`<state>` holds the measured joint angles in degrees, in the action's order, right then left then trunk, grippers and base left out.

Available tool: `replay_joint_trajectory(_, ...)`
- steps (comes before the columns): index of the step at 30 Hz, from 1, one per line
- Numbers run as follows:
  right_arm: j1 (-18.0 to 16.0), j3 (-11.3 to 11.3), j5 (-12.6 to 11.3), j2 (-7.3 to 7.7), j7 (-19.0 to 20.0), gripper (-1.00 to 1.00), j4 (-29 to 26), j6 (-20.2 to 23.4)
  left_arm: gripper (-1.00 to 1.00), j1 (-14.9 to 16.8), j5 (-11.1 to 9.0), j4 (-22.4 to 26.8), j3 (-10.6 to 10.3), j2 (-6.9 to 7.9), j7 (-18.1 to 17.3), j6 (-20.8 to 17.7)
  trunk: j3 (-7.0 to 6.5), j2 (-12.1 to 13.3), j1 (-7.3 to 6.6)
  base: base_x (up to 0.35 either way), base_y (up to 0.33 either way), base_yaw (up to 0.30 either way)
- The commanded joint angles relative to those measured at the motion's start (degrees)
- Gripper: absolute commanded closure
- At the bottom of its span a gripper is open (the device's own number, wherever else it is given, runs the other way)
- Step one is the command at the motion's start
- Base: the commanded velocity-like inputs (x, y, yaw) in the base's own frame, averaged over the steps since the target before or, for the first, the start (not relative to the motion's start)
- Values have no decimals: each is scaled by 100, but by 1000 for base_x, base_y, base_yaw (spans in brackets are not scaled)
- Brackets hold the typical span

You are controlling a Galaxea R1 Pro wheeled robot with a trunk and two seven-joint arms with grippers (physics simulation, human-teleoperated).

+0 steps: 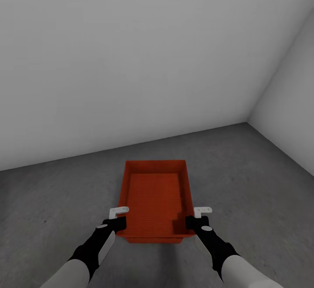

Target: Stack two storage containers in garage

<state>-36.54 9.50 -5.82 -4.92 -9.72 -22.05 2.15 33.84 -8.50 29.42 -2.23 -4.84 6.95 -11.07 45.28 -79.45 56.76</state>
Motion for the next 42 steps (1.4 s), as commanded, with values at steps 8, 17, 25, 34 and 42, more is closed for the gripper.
replay_joint_trajectory(8, -2, -115, -66, 8, -65, 100, -1, 22, 100, 0, 68, 25, 140, 176, 247, 214, 4, -2, 0, 0, 0, 0)
replay_joint_trajectory(17, -2, -115, -69, 8, -65, 100, -1, 22, 100, 0, 68, 3, 144, 178, 250, 219, 40, -83, 44, 0, 0, 0)
replay_joint_trajectory(25, -2, -115, -69, 8, -65, 100, -1, 22, 100, 0, 68, -56, 147, 176, 249, 220, 184, -403, 219, 0, 0, 0)
replay_joint_trajectory(34, -3, -115, -69, 8, -65, 100, -1, 22, 100, 0, 68, -55, 145, 176, 246, 220, 202, -444, 241, 0, 0, 0)
replay_joint_trajectory(42, -2, -115, -69, 8, -65, 100, -1, 19, 100, 0, 68, -50, 149, 184, 246, 220, 202, -444, 241, 0, 0, 0)
